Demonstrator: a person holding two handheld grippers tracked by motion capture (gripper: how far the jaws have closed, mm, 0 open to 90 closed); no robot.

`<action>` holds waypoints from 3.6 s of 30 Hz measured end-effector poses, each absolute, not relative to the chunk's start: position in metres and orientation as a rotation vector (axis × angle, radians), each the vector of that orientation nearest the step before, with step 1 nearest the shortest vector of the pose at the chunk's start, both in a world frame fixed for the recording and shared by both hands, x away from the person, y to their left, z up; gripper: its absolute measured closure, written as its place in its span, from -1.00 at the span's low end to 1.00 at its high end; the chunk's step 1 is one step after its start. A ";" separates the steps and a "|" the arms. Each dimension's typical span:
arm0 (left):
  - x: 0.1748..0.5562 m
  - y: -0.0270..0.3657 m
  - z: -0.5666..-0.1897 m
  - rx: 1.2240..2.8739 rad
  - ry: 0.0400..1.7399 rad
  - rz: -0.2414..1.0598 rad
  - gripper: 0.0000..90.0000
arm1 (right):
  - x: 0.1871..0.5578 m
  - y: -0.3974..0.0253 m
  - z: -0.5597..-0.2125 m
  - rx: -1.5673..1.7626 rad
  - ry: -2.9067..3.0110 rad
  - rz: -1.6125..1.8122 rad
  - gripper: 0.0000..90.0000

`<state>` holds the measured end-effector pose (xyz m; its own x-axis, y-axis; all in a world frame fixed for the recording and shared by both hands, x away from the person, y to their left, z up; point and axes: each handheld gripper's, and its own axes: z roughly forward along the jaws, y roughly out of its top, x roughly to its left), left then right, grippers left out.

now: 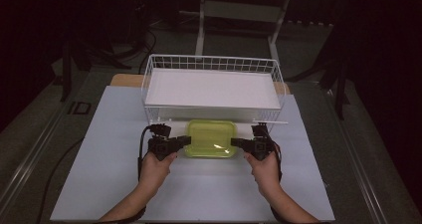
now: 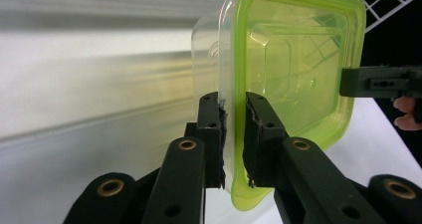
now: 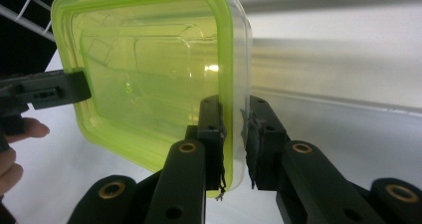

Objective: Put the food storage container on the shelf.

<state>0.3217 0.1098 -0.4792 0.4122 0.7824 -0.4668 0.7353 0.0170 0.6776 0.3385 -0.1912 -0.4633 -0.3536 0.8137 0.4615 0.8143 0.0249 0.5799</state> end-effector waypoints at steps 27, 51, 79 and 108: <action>0.360 0.109 -0.517 1.678 1.285 0.102 0.68 | 0.374 -0.188 -0.493 -1.899 -2.209 -1.280 0.74; 0.370 0.108 -0.517 1.618 1.226 0.212 0.13 | 0.384 -0.182 -0.493 -1.916 -2.329 -1.376 0.46; 0.298 0.143 -0.501 1.692 1.012 0.153 -0.59 | 0.323 -0.158 -0.491 -1.619 -2.500 -1.342 1.00; 0.282 0.139 -0.514 1.732 0.983 0.296 -0.98 | 0.363 -0.115 -0.524 -1.684 -2.524 -1.296 1.00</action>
